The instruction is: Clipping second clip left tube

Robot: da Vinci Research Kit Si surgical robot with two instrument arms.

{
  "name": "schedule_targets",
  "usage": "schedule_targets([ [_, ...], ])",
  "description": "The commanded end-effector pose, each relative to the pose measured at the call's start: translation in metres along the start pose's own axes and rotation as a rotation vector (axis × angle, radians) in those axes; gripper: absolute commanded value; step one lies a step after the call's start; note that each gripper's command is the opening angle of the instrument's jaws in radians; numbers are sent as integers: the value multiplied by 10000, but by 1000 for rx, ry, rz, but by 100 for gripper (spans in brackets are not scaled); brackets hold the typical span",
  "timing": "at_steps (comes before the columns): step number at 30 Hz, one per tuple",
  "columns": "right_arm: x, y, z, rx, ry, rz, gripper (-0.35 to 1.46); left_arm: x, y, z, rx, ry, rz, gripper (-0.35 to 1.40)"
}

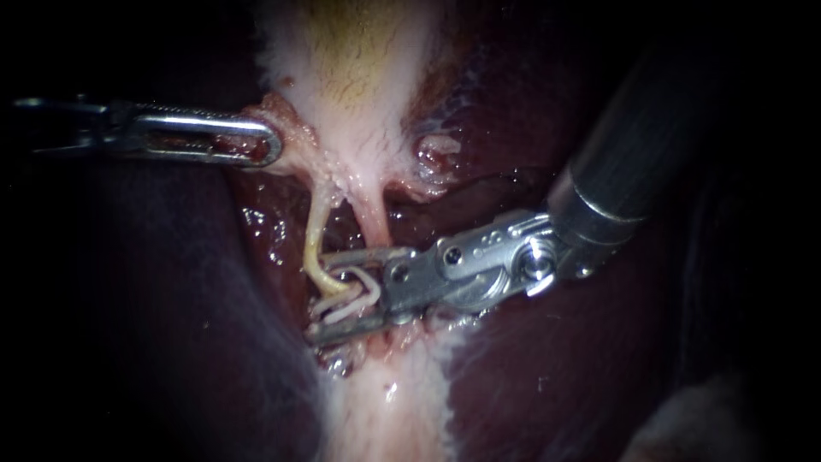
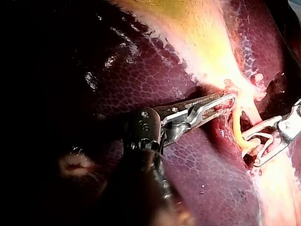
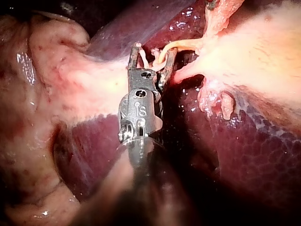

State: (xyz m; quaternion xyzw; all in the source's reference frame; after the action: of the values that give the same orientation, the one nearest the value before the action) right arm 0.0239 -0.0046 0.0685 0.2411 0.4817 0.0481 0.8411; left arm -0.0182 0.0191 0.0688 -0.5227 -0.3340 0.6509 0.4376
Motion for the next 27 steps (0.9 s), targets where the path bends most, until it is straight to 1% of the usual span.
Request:
schedule_targets([
  [1, 0, 0, 0, 1, 0, 0, 48, 0, 0, 0, 0, 0, 0, -35],
  [11, -2, -3, -6, 4, 0, 4, 48, 0, 0, 0, 0, 0, 0, -35],
  [13, -3, -4, -11, 10, 1, 3, 48, 0, 0, 0, 0, 0, 0, -35],
  [18, -7, -6, -29, -8, 1, 2, 49, 0, -1, 1, 0, 0, 0, -35],
  [27, -10, -7, -57, -16, 3, 5, 49, -2, -3, 2, 1, 1, 2, -35],
])
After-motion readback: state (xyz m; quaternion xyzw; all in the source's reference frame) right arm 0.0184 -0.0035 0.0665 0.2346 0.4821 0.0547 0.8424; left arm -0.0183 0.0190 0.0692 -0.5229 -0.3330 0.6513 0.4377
